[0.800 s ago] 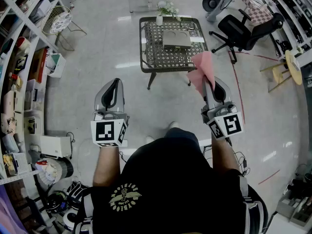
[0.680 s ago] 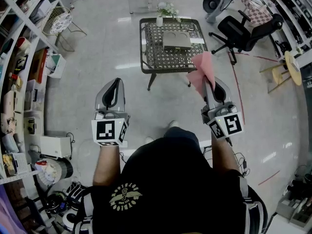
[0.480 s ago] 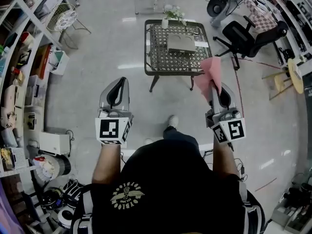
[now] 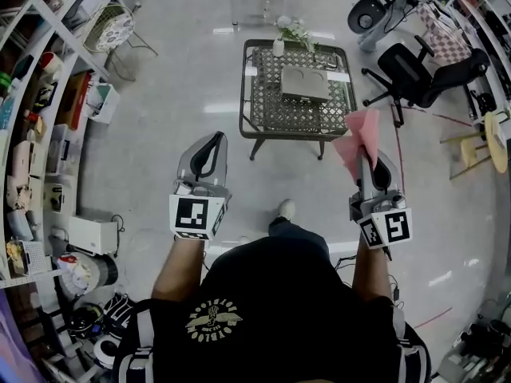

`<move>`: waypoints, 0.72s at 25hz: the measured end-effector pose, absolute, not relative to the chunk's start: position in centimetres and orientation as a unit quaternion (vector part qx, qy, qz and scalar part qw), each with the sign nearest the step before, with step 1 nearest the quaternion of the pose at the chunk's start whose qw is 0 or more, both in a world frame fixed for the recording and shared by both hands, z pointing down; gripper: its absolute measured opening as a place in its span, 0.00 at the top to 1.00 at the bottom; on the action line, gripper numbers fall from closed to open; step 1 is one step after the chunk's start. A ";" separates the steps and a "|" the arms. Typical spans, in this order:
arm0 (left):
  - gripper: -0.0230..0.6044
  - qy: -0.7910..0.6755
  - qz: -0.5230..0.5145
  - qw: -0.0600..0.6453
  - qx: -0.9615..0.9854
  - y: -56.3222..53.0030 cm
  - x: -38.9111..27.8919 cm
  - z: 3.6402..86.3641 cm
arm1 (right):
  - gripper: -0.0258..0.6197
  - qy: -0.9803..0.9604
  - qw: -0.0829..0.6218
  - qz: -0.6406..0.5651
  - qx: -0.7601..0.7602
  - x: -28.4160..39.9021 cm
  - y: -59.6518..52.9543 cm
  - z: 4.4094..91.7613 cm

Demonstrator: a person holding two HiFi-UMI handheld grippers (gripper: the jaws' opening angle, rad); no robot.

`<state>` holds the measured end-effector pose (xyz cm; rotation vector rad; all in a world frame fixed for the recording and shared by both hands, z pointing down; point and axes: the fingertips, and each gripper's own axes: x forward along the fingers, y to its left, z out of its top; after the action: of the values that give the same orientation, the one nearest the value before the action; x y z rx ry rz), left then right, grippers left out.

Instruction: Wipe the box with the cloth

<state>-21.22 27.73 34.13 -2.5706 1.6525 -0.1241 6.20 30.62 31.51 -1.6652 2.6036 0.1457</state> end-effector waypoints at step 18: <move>0.96 0.541 -0.058 0.029 -0.838 13.3 -10.8 35.4 | 0.93 0.852 0.021 0.008 -0.523 16.0 17.0 33.8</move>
<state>-10.77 13.27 35.37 -2.5863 1.6704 -0.1802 15.97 17.00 33.78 -1.6232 2.6416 0.0252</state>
